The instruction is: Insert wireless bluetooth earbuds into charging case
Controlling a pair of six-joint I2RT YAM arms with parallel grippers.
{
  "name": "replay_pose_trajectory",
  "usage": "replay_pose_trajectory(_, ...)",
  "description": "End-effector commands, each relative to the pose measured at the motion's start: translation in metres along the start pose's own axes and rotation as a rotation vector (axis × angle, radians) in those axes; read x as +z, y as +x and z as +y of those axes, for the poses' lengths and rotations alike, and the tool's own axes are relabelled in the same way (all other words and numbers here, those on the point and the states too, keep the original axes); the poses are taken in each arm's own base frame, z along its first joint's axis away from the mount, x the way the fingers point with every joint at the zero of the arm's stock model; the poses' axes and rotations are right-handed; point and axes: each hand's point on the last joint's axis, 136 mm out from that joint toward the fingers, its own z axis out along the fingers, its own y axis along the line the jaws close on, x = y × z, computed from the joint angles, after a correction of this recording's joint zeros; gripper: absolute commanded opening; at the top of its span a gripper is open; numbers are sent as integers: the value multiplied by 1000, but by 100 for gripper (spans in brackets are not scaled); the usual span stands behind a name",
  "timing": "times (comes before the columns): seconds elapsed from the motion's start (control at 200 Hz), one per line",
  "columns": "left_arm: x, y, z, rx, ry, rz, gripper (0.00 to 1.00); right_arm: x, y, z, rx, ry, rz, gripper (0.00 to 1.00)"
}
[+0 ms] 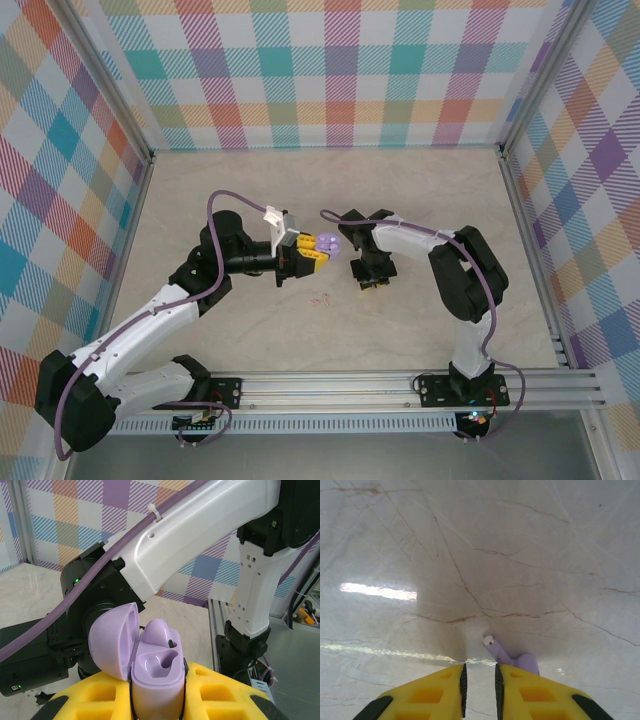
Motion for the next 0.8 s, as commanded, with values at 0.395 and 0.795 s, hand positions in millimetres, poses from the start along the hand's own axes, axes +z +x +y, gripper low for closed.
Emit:
replay_pose_trajectory(0.395,0,-15,-2,46,7,-23,11,2,21,8,-53,-117,77,27)
replay_pose_trajectory(0.795,0,-15,-2,45,7,-19,11,5,14,-34,-1,48,64,26)
